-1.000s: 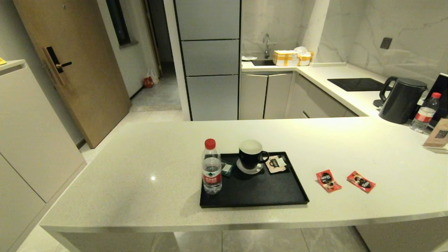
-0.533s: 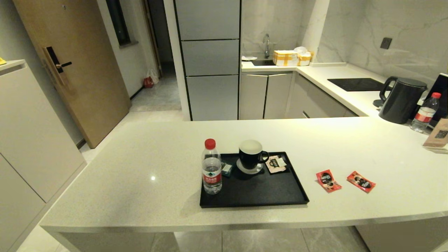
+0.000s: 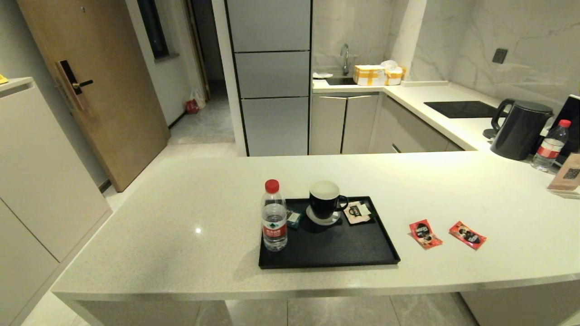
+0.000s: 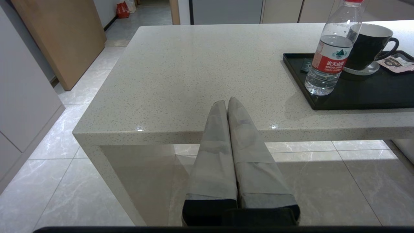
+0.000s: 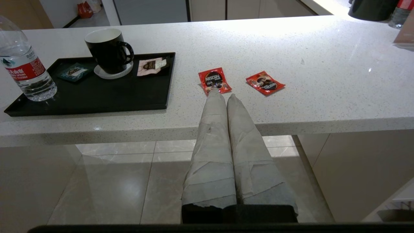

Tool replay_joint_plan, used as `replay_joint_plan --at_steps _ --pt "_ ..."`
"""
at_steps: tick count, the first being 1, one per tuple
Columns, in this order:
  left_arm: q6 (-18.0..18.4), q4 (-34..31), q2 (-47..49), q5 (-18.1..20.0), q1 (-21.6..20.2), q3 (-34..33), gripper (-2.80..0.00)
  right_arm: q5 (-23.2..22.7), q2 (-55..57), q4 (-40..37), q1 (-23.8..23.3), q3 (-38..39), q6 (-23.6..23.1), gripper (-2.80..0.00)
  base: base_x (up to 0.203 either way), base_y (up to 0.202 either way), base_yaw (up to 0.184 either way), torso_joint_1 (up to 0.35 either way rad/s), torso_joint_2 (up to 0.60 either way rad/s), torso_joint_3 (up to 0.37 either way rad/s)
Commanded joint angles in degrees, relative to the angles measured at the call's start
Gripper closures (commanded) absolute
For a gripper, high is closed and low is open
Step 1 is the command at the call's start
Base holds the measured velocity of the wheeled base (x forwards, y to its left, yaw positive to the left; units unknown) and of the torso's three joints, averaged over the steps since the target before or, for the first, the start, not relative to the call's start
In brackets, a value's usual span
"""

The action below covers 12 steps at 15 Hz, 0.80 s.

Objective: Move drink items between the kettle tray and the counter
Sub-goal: Return the tea bag to its original position

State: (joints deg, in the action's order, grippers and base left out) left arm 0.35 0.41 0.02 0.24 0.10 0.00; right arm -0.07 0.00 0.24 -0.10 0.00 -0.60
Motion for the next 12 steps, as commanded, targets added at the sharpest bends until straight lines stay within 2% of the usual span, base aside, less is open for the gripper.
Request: replay_joint_plan --at_steps 1,12 --pt "0.00 0.02 -0.02 0.02 -0.01 -0.04 0.00 -0.01 0.00 0.02 0.01 0.00 -0.02 0.00 0.000 0.000 0.000 0.000 0.00 0.000" --pt "0.00 0.02 -0.02 0.02 -0.01 -0.09 0.00 -0.01 0.00 0.02 0.01 0.00 -0.02 0.00 0.000 0.000 0.000 0.000 0.00 0.000"
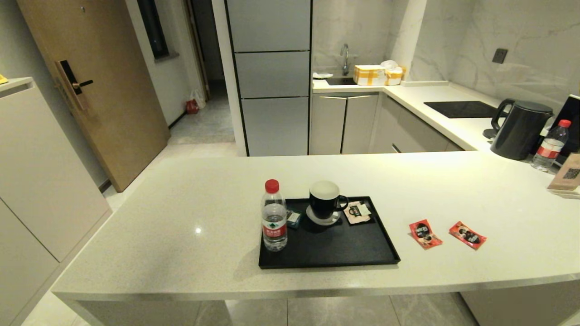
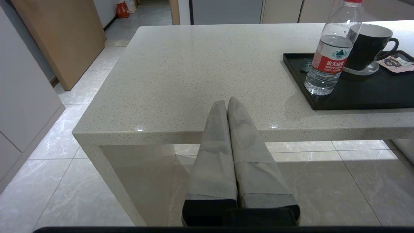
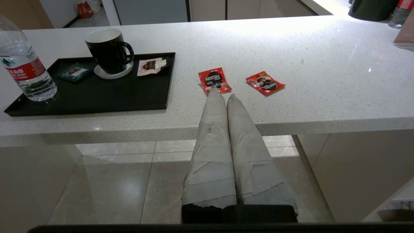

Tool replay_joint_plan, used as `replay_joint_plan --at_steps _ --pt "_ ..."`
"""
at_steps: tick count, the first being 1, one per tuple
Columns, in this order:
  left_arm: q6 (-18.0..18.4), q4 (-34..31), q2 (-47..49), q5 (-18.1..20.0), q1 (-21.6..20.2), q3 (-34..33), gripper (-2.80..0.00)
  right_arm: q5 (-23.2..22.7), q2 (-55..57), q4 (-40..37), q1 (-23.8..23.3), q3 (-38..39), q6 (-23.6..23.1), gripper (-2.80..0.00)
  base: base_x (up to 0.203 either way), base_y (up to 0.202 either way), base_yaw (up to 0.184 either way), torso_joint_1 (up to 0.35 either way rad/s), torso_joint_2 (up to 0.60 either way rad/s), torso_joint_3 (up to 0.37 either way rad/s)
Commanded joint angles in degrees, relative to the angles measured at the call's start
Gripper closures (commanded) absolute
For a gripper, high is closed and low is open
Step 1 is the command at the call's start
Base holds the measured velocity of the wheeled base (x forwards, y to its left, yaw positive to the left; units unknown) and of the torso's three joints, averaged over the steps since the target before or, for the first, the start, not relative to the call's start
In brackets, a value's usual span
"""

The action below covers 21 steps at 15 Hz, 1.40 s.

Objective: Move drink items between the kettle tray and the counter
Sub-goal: Return the tea bag to its original position

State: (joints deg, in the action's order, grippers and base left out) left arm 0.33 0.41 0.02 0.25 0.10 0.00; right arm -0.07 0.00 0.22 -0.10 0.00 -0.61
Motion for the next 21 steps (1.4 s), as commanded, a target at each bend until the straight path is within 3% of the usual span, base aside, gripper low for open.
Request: replay_joint_plan --at_steps 1,21 --pt "0.02 0.02 -0.02 0.01 -0.01 0.00 0.00 -0.01 0.00 0.04 0.01 0.00 -0.01 0.00 0.000 0.000 0.000 0.000 0.00 0.000" --pt "0.02 0.02 -0.02 0.01 -0.01 -0.09 0.00 -0.01 0.00 0.04 0.01 0.00 -0.01 0.00 0.000 0.000 0.000 0.000 0.00 0.000"
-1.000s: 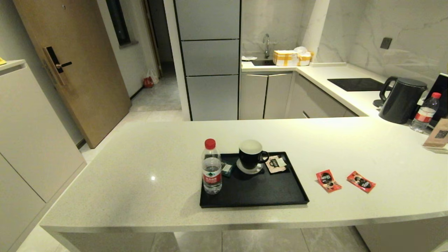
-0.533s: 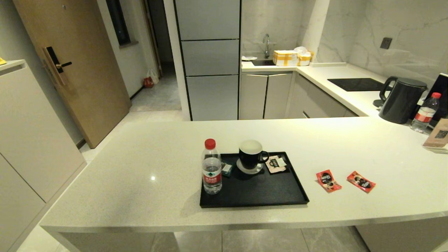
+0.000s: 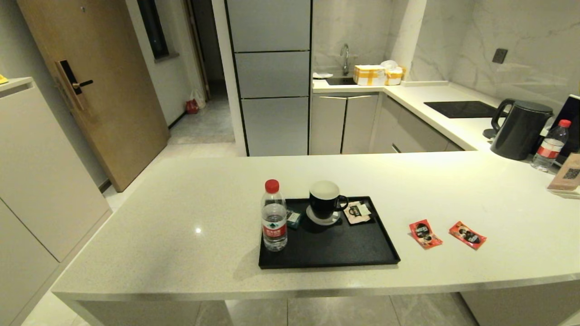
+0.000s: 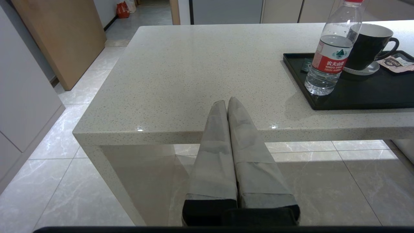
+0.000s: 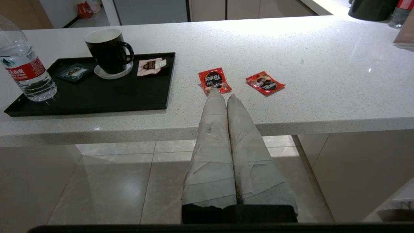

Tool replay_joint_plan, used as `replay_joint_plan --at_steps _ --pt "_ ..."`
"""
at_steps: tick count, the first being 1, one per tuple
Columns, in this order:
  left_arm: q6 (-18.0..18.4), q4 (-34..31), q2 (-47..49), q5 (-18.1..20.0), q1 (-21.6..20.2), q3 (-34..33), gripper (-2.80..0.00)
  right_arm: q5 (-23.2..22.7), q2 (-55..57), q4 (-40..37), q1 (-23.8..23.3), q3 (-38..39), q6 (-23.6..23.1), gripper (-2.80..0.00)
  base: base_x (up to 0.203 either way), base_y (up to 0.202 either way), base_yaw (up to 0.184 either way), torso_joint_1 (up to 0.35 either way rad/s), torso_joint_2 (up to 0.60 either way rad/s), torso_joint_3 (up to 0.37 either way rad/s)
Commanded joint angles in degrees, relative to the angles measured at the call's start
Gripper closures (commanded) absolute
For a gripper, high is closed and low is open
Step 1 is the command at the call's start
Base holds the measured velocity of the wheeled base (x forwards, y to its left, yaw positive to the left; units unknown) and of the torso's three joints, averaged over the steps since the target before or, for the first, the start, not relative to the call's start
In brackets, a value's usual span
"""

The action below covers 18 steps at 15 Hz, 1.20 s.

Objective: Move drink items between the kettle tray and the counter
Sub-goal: Return the tea bag to its original position

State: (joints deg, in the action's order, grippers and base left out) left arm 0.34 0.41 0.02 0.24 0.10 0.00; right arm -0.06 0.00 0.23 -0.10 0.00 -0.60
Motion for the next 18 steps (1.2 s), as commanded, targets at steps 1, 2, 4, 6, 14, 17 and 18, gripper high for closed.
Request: replay_joint_plan --at_steps 1,2,4,6,14,17,18 --pt "0.01 0.03 -0.02 0.02 -0.01 0.00 0.00 -0.03 0.00 0.03 0.01 0.00 -0.02 0.00 0.000 0.000 0.000 0.000 0.00 0.000" --pt "0.01 0.03 -0.02 0.02 -0.01 0.00 0.00 -0.03 0.00 0.03 0.01 0.00 -0.02 0.00 0.000 0.000 0.000 0.000 0.00 0.000" --pt "0.01 0.03 -0.02 0.02 -0.01 0.00 0.00 -0.03 0.00 0.03 0.01 0.00 -0.02 0.00 0.000 0.000 0.000 0.000 0.00 0.000" --pt "0.01 0.03 -0.02 0.02 -0.01 0.00 0.00 -0.03 0.00 0.03 0.01 0.00 -0.02 0.00 0.000 0.000 0.000 0.000 0.00 0.000" --pt "0.01 0.03 -0.02 0.02 -0.01 -0.09 0.00 -0.03 0.00 0.03 0.01 0.00 -0.02 0.00 0.000 0.000 0.000 0.000 0.00 0.000" --pt "0.01 0.03 -0.02 0.02 -0.01 -0.09 0.00 -0.03 0.00 0.03 0.01 0.00 -0.02 0.00 0.000 0.000 0.000 0.000 0.00 0.000" --pt "0.01 0.03 -0.02 0.02 -0.01 -0.08 0.00 -0.03 -0.07 0.03 0.01 0.00 -0.02 0.00 0.000 0.000 0.000 0.000 0.00 0.000"
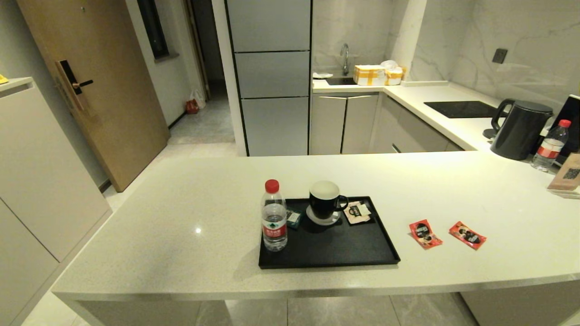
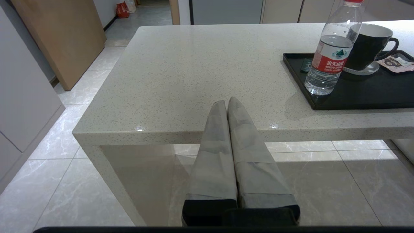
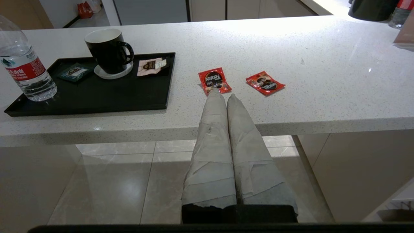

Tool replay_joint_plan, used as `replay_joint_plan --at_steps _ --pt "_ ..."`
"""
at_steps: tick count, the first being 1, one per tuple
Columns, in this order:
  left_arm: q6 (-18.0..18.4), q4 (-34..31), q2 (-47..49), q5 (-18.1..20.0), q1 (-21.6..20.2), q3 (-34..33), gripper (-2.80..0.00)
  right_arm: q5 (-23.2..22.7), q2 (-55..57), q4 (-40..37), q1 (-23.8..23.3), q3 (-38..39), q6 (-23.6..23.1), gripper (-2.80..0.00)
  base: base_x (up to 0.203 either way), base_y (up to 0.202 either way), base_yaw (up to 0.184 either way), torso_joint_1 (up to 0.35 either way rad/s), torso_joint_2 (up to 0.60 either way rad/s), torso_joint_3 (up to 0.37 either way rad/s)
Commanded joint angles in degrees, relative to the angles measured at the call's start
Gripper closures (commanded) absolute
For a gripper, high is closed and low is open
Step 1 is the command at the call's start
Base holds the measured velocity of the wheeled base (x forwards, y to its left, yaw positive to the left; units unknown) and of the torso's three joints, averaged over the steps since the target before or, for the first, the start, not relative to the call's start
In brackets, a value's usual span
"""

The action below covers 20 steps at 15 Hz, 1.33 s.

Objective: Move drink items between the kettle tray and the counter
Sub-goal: Return the tea bag to its original position

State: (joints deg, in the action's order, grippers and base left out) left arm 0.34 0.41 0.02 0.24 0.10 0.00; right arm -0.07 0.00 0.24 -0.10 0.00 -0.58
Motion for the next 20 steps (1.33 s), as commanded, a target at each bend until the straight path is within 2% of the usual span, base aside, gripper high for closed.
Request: replay_joint_plan --at_steps 1,20 --pt "0.01 0.02 -0.02 0.02 -0.01 -0.08 0.00 -0.01 0.00 0.02 0.01 0.00 -0.03 0.00 0.000 0.000 0.000 0.000 0.00 0.000" --pt "0.01 0.02 -0.02 0.02 -0.01 -0.03 0.00 -0.01 -0.03 0.02 0.01 0.00 -0.03 0.00 0.000 0.000 0.000 0.000 0.00 0.000"
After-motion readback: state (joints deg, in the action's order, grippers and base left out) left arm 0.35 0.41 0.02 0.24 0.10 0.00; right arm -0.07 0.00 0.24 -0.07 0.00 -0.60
